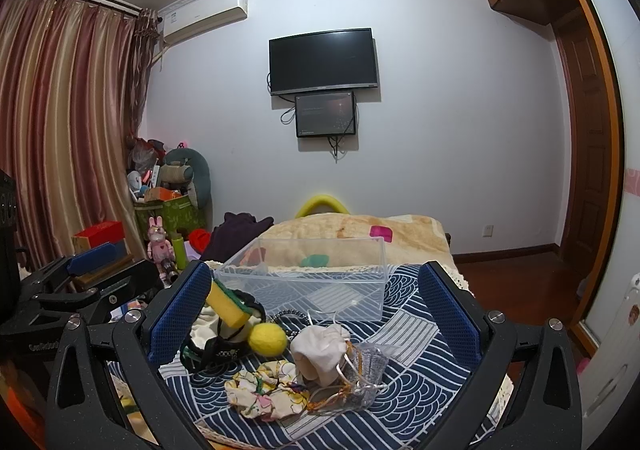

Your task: Organize soft objects

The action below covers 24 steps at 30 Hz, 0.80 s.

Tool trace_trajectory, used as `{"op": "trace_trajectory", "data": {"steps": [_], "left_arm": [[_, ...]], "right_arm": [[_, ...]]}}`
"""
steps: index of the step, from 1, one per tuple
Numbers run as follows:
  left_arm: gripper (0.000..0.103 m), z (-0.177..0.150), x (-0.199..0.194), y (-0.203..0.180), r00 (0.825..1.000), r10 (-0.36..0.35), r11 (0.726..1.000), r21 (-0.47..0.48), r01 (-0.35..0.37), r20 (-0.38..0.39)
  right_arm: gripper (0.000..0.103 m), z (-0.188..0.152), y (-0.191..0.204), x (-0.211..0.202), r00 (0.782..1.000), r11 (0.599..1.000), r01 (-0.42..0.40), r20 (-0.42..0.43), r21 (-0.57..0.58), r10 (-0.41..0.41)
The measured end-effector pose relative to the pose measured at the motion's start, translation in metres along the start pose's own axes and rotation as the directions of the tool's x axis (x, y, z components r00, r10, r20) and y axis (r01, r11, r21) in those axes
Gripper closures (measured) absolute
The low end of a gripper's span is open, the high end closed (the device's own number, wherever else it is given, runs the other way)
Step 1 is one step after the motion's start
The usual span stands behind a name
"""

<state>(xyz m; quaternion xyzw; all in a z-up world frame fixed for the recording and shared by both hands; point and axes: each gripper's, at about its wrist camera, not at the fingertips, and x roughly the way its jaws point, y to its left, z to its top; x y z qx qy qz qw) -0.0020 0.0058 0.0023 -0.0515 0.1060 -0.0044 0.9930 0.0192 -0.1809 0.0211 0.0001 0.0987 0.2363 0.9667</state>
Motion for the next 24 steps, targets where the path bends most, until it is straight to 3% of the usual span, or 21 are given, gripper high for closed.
{"op": "trace_trajectory", "data": {"steps": [8, 10, 13, 17, 20, 24], "left_arm": [[0.001, -0.005, 0.009, 0.002, 0.999, -0.023, 1.000, -0.013, 0.022, -0.039], [0.015, -0.007, 0.013, 0.003, 0.999, -0.009, 1.000, -0.009, 0.008, -0.046], [0.025, -0.011, 0.023, 0.006, 0.997, 0.009, 1.000, 0.004, -0.008, -0.079], [0.032, -0.018, 0.040, 0.014, 0.991, 0.004, 1.000, -0.025, -0.007, -0.133], [0.047, -0.024, 0.050, 0.020, 0.987, -0.001, 0.999, -0.046, -0.006, -0.159], [0.048, -0.031, 0.066, 0.025, 0.979, -0.018, 0.998, -0.069, 0.004, -0.202]], "right_arm": [[0.000, -0.007, -0.003, 0.013, 0.998, 1.000, -0.016, -0.054, 0.009, 0.016], [0.000, -0.010, -0.004, 0.018, 0.998, 1.000, -0.007, -0.064, 0.000, 0.007], [0.002, -0.015, -0.003, 0.023, 0.997, 1.000, 0.002, -0.078, -0.019, -0.003], [0.009, -0.023, -0.003, 0.034, 0.992, 0.999, -0.029, -0.120, -0.029, 0.025], [0.021, -0.031, -0.005, 0.043, 0.987, 0.999, -0.043, -0.159, -0.030, 0.038], [0.032, -0.039, -0.009, 0.054, 0.976, 0.998, -0.061, -0.208, -0.012, 0.057]]}}
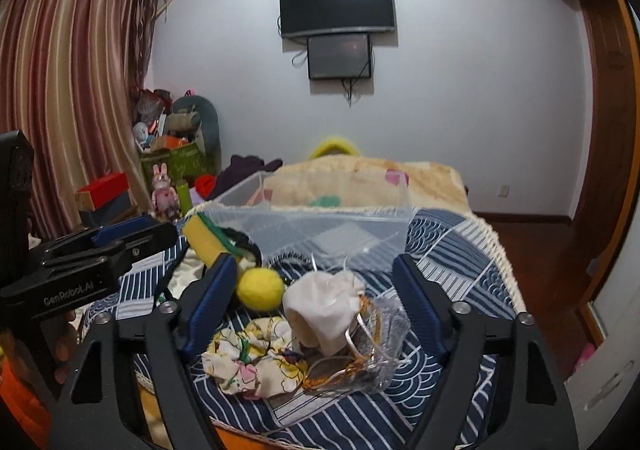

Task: Organize soft objects
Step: 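Grasp the yellow-green sponge with the left tool while the right tool grasps the white drawstring bag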

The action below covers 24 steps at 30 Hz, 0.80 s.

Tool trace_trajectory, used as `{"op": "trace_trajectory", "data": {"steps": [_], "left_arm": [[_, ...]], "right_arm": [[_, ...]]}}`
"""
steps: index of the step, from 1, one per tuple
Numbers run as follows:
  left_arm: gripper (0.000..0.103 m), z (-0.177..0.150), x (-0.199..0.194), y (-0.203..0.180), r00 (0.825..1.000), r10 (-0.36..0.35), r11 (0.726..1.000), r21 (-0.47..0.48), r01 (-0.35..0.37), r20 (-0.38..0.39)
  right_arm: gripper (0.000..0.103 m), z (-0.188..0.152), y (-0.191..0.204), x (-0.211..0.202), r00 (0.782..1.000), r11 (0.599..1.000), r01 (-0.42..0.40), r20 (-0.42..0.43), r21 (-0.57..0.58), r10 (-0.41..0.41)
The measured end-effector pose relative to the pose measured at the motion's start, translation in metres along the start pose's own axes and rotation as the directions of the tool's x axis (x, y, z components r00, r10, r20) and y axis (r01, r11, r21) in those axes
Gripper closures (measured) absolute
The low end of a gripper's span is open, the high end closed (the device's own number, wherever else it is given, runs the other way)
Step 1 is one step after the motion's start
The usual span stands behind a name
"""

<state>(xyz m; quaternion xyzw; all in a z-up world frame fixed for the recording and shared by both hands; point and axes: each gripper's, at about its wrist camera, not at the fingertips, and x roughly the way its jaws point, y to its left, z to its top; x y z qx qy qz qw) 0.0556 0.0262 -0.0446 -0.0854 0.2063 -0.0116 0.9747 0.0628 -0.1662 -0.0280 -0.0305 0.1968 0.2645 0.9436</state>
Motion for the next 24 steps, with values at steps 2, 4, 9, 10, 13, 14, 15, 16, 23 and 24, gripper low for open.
{"op": "trace_trajectory", "data": {"steps": [2, 4, 9, 10, 13, 14, 15, 16, 23, 24], "left_arm": [[0.048, 0.000, 0.005, 0.002, 1.000, 0.003, 1.000, -0.006, -0.003, -0.009], [0.048, 0.000, 0.014, 0.004, 1.000, 0.015, 1.000, -0.009, -0.015, -0.019], [0.047, 0.000, 0.034, 0.008, 0.997, 0.060, 0.998, -0.015, -0.061, -0.041], [0.047, 0.000, 0.039, 0.008, 0.997, 0.062, 0.998, -0.008, -0.063, -0.048], [0.047, -0.003, 0.052, 0.006, 0.995, 0.076, 0.997, 0.010, -0.076, -0.065], [0.047, -0.004, 0.057, 0.005, 0.994, 0.080, 0.997, 0.013, -0.079, -0.076], [0.046, -0.006, 0.063, 0.006, 0.993, 0.077, 0.997, 0.014, -0.076, -0.089], [0.046, -0.007, 0.066, 0.008, 0.992, 0.076, 0.997, 0.011, -0.076, -0.101], [0.057, -0.012, 0.074, 0.022, 0.991, 0.028, 0.998, -0.059, -0.036, -0.129], [0.061, -0.012, 0.072, 0.022, 0.992, 0.022, 0.998, -0.062, -0.030, -0.126]], "right_arm": [[0.039, -0.002, -0.001, 0.003, 1.000, 1.000, 0.001, -0.013, 0.008, -0.001], [0.041, -0.003, -0.003, 0.006, 1.000, 1.000, -0.011, -0.029, 0.017, 0.011], [0.041, -0.006, 0.000, 0.022, 0.997, 1.000, -0.003, -0.076, 0.015, 0.004], [0.041, -0.007, 0.000, 0.025, 0.996, 1.000, -0.002, -0.089, 0.014, 0.004], [0.041, -0.011, 0.000, 0.033, 0.993, 1.000, 0.002, -0.122, 0.007, -0.001], [0.042, -0.013, 0.001, 0.035, 0.992, 1.000, 0.005, -0.129, 0.001, -0.004], [0.044, -0.015, 0.002, 0.037, 0.990, 1.000, 0.008, -0.138, -0.006, -0.009], [0.047, -0.015, 0.002, 0.038, 0.990, 1.000, 0.012, -0.144, -0.010, -0.014], [0.069, -0.017, 0.001, 0.043, 0.987, 0.998, 0.052, -0.153, -0.018, -0.054], [0.072, -0.017, -0.001, 0.043, 0.987, 0.998, 0.054, -0.152, -0.011, -0.055]]}}
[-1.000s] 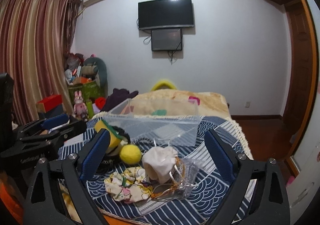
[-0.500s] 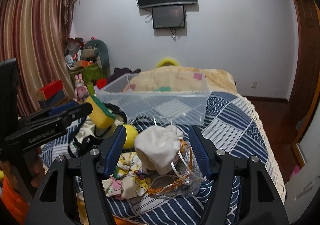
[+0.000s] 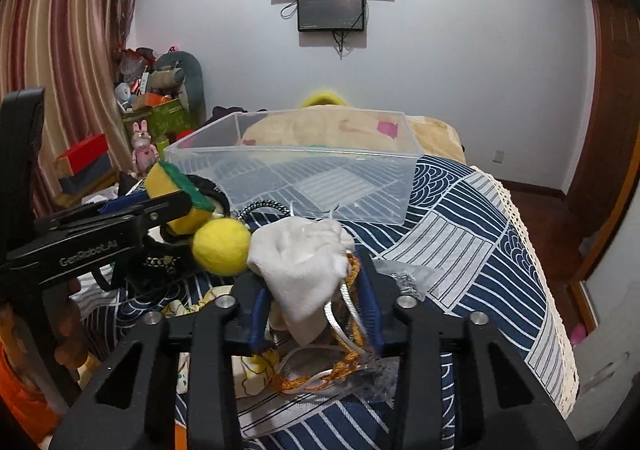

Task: Organize soft objects
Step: 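Grasp the yellow-green sponge with the left tool while the right tool grasps the white drawstring bag, then carry the sponge and white bag over the clear box and open both tools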

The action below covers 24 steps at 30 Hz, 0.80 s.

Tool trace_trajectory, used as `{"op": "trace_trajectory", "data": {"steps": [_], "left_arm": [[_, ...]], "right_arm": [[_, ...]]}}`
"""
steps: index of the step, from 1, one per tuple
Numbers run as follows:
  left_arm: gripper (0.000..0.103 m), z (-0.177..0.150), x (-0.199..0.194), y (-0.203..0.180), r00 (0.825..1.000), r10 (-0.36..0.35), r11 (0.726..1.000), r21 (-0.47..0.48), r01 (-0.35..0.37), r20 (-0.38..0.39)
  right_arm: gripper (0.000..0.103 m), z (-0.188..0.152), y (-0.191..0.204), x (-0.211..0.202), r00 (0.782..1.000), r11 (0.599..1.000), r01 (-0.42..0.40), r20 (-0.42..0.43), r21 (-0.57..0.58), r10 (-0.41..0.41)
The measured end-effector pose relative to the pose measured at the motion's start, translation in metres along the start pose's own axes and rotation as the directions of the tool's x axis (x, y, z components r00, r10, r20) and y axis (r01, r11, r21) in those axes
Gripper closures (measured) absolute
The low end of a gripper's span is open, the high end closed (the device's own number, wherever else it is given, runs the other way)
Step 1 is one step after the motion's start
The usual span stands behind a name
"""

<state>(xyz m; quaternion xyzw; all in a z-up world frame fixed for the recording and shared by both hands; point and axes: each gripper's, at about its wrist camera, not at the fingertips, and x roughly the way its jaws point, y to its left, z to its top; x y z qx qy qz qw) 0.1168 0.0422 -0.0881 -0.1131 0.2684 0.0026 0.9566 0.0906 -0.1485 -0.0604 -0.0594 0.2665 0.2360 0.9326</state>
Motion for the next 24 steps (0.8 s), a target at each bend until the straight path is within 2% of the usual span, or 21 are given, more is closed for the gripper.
{"op": "trace_trajectory", "data": {"steps": [3, 10, 24], "left_arm": [[0.072, -0.001, -0.005, 0.000, 1.000, -0.020, 1.000, 0.004, 0.020, 0.005], [0.082, -0.001, -0.022, -0.012, 0.999, -0.018, 0.998, 0.063, 0.014, 0.051], [0.084, 0.020, -0.058, -0.016, 0.990, -0.027, 0.994, 0.109, 0.012, 0.138]], "right_arm": [[0.076, 0.002, -0.004, -0.001, 1.000, 1.000, -0.003, 0.009, 0.021, 0.003], [0.078, 0.010, -0.001, -0.008, 0.999, 1.000, -0.010, 0.034, 0.020, 0.009], [0.079, 0.049, -0.005, -0.021, 0.991, 1.000, -0.004, 0.131, -0.019, 0.007]]}}
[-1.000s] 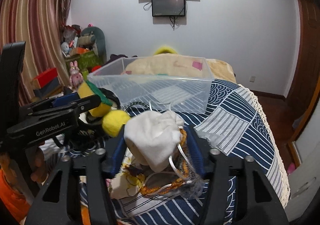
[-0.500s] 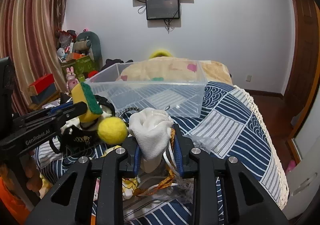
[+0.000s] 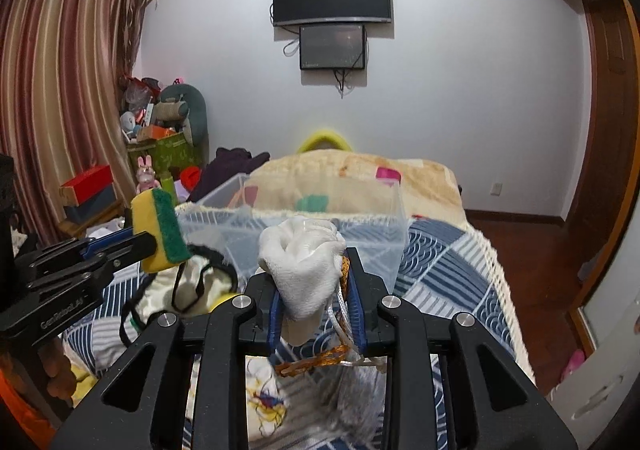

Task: Organize soft objects
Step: 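Carry the sponge and white bag over the clear box and open both tools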

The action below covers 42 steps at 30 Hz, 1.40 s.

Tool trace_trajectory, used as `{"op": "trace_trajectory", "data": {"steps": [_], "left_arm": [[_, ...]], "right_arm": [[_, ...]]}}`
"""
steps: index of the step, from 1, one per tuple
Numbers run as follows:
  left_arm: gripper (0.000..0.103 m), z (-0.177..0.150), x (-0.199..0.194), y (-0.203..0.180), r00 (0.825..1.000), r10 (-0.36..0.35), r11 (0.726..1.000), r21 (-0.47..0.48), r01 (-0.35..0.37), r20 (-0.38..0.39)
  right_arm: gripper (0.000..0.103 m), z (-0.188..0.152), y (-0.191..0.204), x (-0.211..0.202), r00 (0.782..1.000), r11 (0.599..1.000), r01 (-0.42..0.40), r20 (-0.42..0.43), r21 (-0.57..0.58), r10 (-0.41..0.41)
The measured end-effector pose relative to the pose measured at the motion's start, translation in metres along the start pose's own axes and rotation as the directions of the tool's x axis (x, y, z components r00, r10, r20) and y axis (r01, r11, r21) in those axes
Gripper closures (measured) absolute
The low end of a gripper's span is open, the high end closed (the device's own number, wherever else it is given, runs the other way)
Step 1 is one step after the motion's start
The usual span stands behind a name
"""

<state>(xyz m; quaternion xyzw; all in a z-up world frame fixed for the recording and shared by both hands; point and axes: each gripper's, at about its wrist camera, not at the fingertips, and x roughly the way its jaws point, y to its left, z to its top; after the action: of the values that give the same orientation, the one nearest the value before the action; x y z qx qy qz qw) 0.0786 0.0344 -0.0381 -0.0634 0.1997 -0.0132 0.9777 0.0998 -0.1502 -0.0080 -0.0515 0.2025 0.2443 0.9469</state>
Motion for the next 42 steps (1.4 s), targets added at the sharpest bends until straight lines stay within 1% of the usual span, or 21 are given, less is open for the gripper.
{"op": "trace_trajectory", "data": {"steps": [6, 12, 17, 21, 26, 32, 36, 40, 42], "left_arm": [[0.084, 0.017, 0.000, 0.007, 1.000, -0.003, 1.000, -0.012, 0.003, 0.013], [0.085, 0.034, 0.011, 0.016, 1.000, 0.003, 1.000, -0.026, -0.003, 0.023], [0.085, 0.043, 0.023, 0.022, 1.000, 0.015, 0.999, -0.034, -0.015, 0.018], [0.085, 0.050, 0.035, 0.025, 1.000, 0.020, 0.999, -0.032, -0.020, 0.008], [0.085, 0.056, 0.055, 0.028, 0.999, 0.022, 0.999, -0.022, -0.023, -0.037], [0.085, 0.055, 0.082, 0.023, 0.993, 0.053, 0.998, 0.048, -0.049, -0.106], [0.085, 0.053, 0.106, 0.022, 0.981, 0.057, 0.996, 0.079, -0.043, -0.183], [0.085, 0.048, 0.120, 0.017, 0.971, 0.075, 0.992, 0.119, -0.048, -0.225], [0.085, 0.046, 0.125, 0.016, 0.966, 0.072, 0.991, 0.131, -0.040, -0.250]], "right_arm": [[0.079, 0.020, -0.003, 0.000, 0.999, 1.000, 0.015, 0.044, -0.017, -0.014], [0.079, 0.037, -0.004, 0.004, 0.997, 0.999, 0.021, 0.080, -0.031, -0.018], [0.079, 0.045, -0.004, 0.015, 0.996, 0.999, 0.023, 0.082, -0.030, -0.021], [0.078, 0.048, -0.004, 0.028, 0.997, 0.999, 0.030, 0.067, -0.034, -0.028], [0.078, 0.046, -0.003, 0.049, 1.000, 0.999, 0.028, 0.016, -0.042, -0.027], [0.078, 0.037, 0.000, 0.082, 0.996, 0.998, 0.019, -0.088, -0.064, -0.024], [0.078, 0.035, 0.000, 0.099, 0.988, 0.997, 0.005, -0.155, -0.079, -0.017], [0.078, 0.035, 0.001, 0.113, 0.976, 0.994, -0.006, -0.216, -0.106, -0.017], [0.078, 0.034, 0.002, 0.117, 0.970, 0.992, -0.007, -0.241, -0.122, -0.023]]}}
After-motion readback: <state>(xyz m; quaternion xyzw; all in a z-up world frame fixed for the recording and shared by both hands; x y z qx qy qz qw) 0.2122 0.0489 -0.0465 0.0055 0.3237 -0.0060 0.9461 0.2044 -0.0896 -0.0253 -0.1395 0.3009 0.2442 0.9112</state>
